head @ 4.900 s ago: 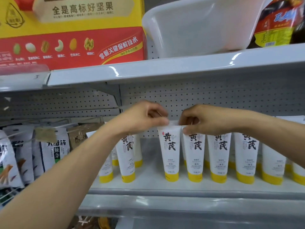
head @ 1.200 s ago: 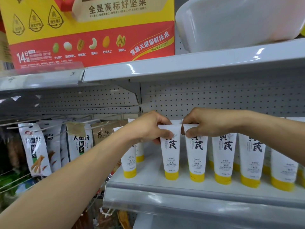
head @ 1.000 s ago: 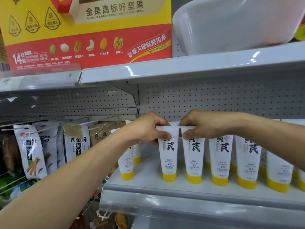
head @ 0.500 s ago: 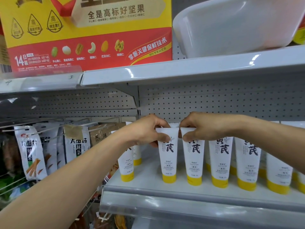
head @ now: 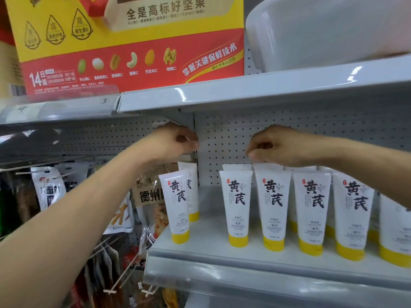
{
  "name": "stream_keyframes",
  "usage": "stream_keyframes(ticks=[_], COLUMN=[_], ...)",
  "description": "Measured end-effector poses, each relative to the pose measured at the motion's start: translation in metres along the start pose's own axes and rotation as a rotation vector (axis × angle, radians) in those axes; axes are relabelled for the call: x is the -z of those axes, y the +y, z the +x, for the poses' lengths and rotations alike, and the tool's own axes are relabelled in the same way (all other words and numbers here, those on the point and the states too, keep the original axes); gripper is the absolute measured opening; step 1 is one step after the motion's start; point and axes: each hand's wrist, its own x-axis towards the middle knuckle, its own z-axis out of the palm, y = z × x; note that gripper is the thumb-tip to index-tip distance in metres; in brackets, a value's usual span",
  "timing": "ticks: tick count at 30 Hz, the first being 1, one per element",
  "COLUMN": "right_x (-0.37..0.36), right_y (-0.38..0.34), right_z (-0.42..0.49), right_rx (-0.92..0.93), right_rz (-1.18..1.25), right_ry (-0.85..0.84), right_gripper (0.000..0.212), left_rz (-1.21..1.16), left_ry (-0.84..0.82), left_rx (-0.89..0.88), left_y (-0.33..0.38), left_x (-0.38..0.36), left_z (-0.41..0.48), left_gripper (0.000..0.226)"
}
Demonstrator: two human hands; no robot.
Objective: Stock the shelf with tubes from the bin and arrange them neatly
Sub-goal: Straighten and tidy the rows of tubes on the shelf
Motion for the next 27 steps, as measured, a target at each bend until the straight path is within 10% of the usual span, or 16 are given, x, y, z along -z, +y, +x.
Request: stream_keyframes(ticks=[7,27], right_x=[-0.004,-0.027], right_y=[-0.014,-0.011], right_z=[0.040,0.067], right_rx=[0.006,0.017], right_rz=[0.023,0.047], right_ry=[-0.082,-0.272], right_gripper=[0.024,0.033], left_rz=[-0.040,-0.180], left_ry=[-0.366,-0.330], left_rx=[0.102,-0.057], left_y=[-0.031,-0.025], left_x=[-0.008,-0.041], left_z=[0.019,0.039], left_gripper=[0.030,0.016])
